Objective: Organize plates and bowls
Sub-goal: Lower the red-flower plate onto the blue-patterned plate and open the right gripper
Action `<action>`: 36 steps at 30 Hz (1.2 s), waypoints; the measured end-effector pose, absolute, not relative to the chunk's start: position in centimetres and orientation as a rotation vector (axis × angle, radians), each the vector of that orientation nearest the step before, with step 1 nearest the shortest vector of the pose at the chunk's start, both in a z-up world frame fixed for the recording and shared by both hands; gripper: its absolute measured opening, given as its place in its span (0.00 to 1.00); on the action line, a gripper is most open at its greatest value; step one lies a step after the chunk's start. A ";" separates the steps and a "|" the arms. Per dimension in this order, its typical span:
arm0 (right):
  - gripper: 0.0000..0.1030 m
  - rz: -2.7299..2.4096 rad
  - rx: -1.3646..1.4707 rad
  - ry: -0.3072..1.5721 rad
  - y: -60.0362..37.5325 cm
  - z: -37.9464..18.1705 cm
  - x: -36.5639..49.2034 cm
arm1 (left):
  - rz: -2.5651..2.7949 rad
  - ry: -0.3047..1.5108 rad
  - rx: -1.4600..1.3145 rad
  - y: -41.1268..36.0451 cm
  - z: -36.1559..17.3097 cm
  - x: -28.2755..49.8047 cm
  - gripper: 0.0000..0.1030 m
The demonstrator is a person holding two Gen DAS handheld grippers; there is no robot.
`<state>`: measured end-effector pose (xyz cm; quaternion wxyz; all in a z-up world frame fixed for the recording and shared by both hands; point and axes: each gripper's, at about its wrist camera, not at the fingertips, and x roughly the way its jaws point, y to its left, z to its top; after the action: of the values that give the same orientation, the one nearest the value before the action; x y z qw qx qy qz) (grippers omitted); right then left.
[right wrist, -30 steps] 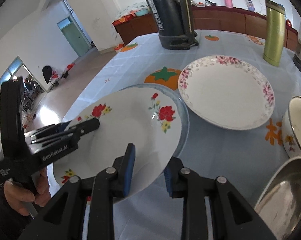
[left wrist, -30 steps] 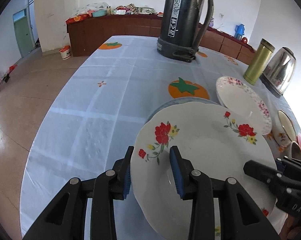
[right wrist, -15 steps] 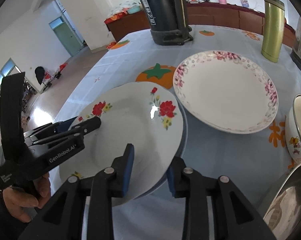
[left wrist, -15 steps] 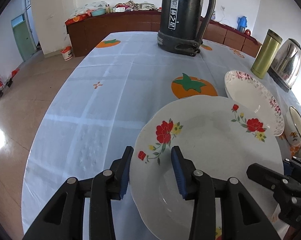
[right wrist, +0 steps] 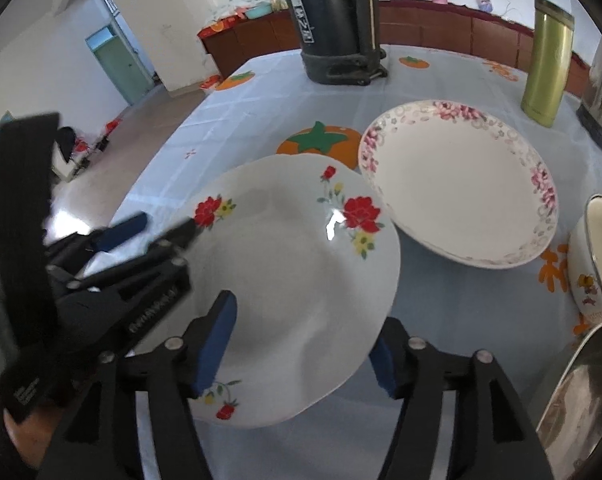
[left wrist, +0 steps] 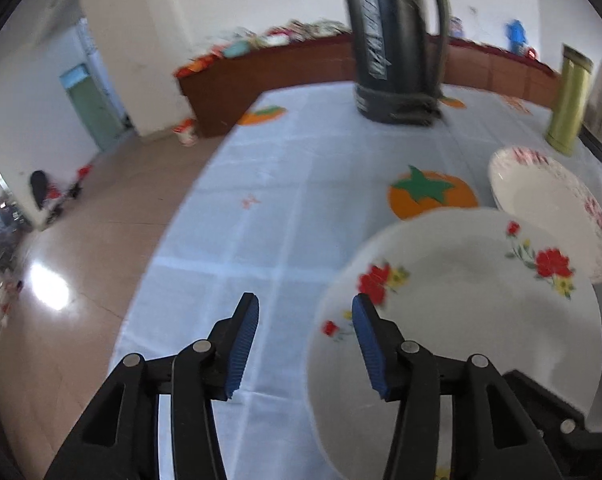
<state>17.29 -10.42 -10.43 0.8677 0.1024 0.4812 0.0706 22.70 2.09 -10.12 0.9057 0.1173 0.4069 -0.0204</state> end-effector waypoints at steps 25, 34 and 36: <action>0.80 0.002 -0.008 0.989 -6.5 -11.0 16.7 | 0.223 0.791 -0.063 13.6 -7.5 11.7 0.67; 0.80 0.012 0.077 0.992 -7.6 -10.1 16.6 | 0.236 0.789 -0.019 13.3 -6.8 11.5 0.67; 0.80 -0.004 0.096 0.994 -8.2 -9.8 16.5 | 0.224 0.785 0.014 12.2 -6.4 11.9 0.67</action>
<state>16.50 -8.24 -9.75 0.8779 0.0459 0.4766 -0.0020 11.92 12.23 -6.39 0.9178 0.0070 0.3818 0.1091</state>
